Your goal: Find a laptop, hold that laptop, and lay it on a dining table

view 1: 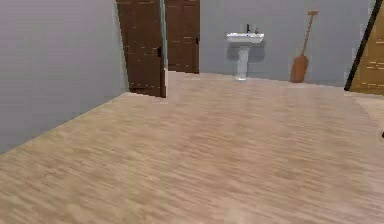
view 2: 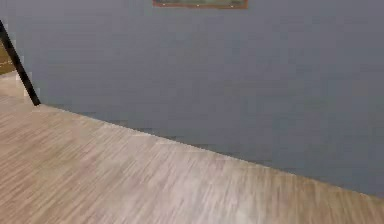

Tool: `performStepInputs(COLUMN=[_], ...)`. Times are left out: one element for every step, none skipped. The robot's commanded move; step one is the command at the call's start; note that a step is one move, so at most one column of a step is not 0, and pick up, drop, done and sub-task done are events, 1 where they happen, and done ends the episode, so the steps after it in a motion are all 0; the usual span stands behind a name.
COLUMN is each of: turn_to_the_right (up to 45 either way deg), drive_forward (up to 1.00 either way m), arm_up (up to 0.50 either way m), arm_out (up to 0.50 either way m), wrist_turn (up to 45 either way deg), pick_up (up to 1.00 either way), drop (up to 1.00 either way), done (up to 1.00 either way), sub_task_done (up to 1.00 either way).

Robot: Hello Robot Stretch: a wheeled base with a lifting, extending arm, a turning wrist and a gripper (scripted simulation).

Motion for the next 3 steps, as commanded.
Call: performStepInputs(turn_to_the_right=[0.0, -3.0, 0.0], drive_forward=[1.0, 0.0, 1.0], arm_up=[0.0, 0.0, 0.0], arm_out=[0.0, 0.0, 0.0], wrist_turn=[0.0, 0.0, 0.0], pick_up=[0.0, 0.0, 0.0], drop=[0.0, 0.0, 0.0], done=[0.0, 0.0, 0.0], sub_task_done=[0.0, 0.0, 0.0])
